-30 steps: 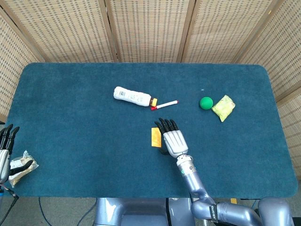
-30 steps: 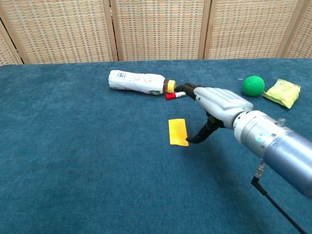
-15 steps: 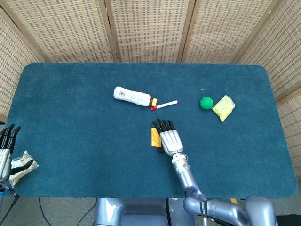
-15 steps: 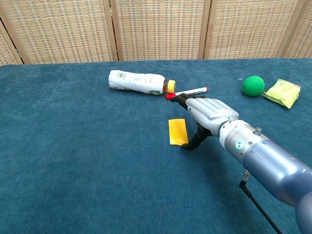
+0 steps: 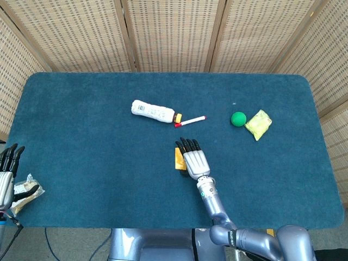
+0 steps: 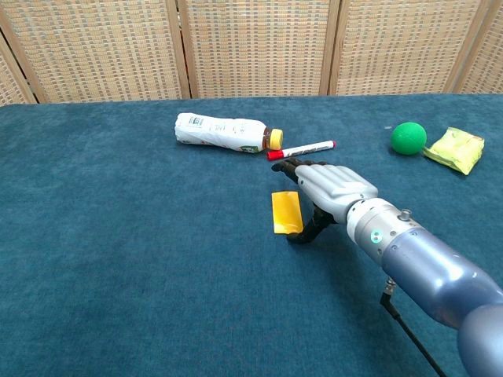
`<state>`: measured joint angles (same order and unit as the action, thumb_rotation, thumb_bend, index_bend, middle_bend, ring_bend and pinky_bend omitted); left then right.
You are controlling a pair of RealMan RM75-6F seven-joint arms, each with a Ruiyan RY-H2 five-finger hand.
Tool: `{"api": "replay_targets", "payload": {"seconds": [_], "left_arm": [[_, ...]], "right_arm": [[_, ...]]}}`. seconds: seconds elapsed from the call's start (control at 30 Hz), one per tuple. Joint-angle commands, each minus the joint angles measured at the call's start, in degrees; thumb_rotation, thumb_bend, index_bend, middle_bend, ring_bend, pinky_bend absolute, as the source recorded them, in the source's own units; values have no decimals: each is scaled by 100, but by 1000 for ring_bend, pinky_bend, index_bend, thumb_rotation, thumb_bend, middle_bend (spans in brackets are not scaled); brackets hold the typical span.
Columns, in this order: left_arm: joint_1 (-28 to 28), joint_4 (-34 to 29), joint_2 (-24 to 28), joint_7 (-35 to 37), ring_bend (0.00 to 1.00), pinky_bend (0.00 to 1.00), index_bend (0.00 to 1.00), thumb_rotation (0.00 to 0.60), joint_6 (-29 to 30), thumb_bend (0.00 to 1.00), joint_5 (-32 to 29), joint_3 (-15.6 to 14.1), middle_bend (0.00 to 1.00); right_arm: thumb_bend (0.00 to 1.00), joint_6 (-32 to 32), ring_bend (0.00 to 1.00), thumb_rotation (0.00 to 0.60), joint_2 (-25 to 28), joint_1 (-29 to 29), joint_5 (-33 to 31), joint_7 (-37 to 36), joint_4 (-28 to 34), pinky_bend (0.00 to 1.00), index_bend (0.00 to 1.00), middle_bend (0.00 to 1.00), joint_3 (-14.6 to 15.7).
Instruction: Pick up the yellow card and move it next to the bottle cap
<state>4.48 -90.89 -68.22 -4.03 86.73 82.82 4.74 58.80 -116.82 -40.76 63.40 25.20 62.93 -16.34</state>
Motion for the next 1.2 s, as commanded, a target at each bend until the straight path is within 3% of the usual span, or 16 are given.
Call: {"api": "replay_targets", "payload": {"seconds": [0.03,0.13,0.23,0.5,0.8,1.2], "left_arm": [[1,2,-1,2,0,68,0,600,-3,44,-5,2,0],[5,8,-8,-1,0,68,0,600,-9,44,-2,-2,0],[12,19,-15,-6,0,68,0,600,-21,44,-4,-4,0],[12,-1,-3,-3,0,68,0,600,-27,44,17,-24,0],[-1,-47,29,12,0,68,0,600,-6,44,48,-43,0],[-5,-58,49,55,0,68,0,600,13,45,66,-44,0]], "right_arm": [[416,29,0,600,-78,-52,56,4,-152,0,18,0,4],[528,126,0,600,-212,-108,182,-92,-377,0,34,0,0],[573,152,0,600,-298,-141,253,-214,-527,0,45,0,-5],[578,169,0,600,-269,-122,343,-347,-499,0,68,0,21],[536,-17,0,600,-44,-18,96,-46,-30,0,76,0,73],[397,15,0,600,13,5,-75,215,173,0,441,0,59]]}}
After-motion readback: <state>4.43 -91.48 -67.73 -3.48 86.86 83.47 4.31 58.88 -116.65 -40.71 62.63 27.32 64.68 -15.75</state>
